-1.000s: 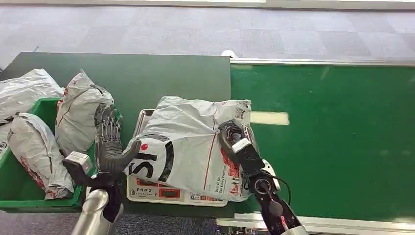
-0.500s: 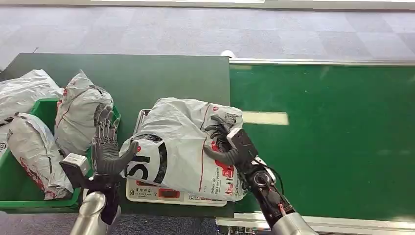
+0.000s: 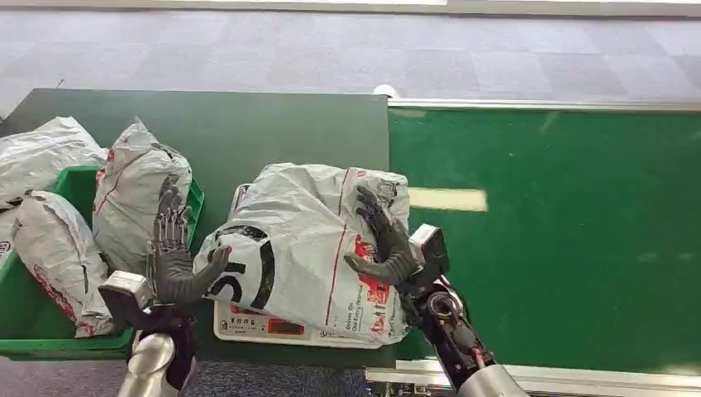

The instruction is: Moved the parcel from conveyor to table for the left to box.

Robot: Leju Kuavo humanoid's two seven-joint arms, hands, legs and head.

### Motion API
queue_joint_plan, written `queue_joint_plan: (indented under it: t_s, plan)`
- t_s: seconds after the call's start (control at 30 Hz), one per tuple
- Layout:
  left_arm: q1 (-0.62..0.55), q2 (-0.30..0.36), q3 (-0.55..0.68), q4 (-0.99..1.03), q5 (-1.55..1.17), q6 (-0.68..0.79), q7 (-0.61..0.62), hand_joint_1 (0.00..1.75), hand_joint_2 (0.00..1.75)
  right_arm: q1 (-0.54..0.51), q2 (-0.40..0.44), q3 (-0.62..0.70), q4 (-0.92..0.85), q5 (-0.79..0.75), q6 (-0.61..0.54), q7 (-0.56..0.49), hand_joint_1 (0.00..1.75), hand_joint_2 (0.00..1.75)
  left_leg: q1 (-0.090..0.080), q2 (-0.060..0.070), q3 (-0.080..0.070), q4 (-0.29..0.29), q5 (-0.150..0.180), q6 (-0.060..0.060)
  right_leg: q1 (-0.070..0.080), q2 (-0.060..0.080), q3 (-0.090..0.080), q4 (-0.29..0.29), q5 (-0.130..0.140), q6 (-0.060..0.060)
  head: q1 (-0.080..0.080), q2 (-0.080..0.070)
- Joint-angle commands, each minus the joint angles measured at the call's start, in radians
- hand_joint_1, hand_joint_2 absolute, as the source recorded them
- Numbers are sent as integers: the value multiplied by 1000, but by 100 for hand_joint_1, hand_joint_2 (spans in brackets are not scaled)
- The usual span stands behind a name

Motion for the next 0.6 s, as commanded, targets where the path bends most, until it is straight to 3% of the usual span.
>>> queue_joint_plan:
  t_s: [0.03,0.1,0.13,0.4,0.6]
  plan:
    - [-5,17,-40,10,-40,5,1,0,175,21,-28,-24,-92,-7,-4,-13,0,0,0,-1,-2,-1,1,0,0,-1,-1,-1,1,0,0,0]
    - [-4,22,-47,11,-57,3,5,0,175,25,-30,-20,-99,2,-13,-24,0,0,0,0,-1,0,1,0,0,-1,0,0,1,0,0,0]
    - [-2,30,-60,11,-88,1,11,0,175,28,-28,-19,-105,3,-16,-35,0,175,0,0,-2,0,1,0,0,-1,-1,0,1,0,0,0]
    - [-5,22,-72,10,-174,10,36,0,175,48,-19,-36,-161,-4,-27,-42,0,175,0,0,-1,0,1,0,0,-1,-1,0,0,0,0,0]
    - [-26,38,-115,1,-355,-4,101,0,175,139,-11,-111,-337,29,-83,-13,0,175,0,-2,-2,0,1,0,0,-2,-1,0,0,0,0,0]
